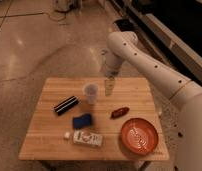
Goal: Place the ceramic cup in the ceramic bowl
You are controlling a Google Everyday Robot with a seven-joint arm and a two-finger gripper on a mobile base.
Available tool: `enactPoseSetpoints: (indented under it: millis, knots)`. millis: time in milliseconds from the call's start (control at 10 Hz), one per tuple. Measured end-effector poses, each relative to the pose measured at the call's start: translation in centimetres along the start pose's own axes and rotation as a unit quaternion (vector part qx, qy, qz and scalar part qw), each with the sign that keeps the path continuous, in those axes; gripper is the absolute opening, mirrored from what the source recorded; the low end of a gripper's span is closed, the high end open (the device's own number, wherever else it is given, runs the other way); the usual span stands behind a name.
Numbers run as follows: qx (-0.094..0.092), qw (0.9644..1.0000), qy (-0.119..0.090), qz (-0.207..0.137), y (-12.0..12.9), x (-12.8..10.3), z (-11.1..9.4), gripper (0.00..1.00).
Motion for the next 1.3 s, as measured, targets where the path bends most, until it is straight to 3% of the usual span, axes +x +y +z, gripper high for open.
enactPoseSetpoints:
  millis: [1000, 1200, 1300]
  knots:
    - [-0.002, 1.0000, 0.003, -0.002, 0.0, 0.0, 0.2, 0.80]
    - [-0.004, 0.9992, 0.028, -0.028, 0.1, 0.1, 1.1, 0.80]
    - [0.000, 0.9966, 0.053, -0.064, -0.3, -0.3, 2.4, 0.80]
